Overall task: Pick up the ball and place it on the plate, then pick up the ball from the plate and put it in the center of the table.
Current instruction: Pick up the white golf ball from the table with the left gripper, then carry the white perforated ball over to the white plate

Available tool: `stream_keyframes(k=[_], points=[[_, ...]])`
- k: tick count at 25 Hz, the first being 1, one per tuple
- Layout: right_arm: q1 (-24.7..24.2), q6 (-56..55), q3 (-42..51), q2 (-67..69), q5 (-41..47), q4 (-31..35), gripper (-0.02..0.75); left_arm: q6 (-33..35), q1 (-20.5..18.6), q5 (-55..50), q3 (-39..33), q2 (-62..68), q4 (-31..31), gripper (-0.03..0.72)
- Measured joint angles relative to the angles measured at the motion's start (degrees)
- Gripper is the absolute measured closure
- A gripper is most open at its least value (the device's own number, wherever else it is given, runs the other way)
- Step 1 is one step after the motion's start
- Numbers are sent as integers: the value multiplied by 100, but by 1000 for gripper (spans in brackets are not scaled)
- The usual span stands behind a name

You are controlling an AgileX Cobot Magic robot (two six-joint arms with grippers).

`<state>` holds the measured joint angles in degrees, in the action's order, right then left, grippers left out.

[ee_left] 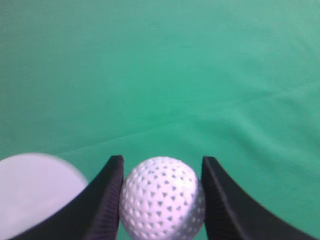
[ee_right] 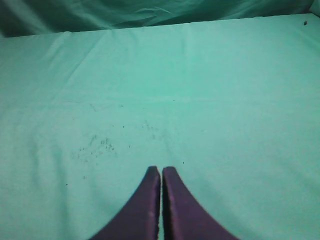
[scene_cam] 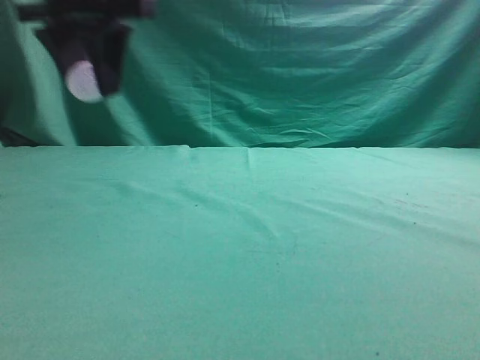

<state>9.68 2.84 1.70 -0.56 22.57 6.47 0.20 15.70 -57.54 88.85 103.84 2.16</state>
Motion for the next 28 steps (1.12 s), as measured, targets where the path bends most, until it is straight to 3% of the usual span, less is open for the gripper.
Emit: stream_keyframes(k=[6, 10, 13, 20, 28], points=[[0, 0, 0, 0, 0, 0, 738, -22, -1240, 297, -1199, -765, -85, 393], [0, 0, 0, 0, 0, 0, 738, -33, -1771, 1016, -2282, -1027, -116, 393], [0, 0, 0, 0, 0, 0, 738, -33, -2049, 1306, -2549, -1016, -27, 393], [0, 0, 0, 0, 0, 0, 738, -33, -2197, 1599, -2561, -735, 488, 393], [0, 0, 0, 0, 0, 0, 738, -25, -2197, 2243, -2561, -386, 587, 393]])
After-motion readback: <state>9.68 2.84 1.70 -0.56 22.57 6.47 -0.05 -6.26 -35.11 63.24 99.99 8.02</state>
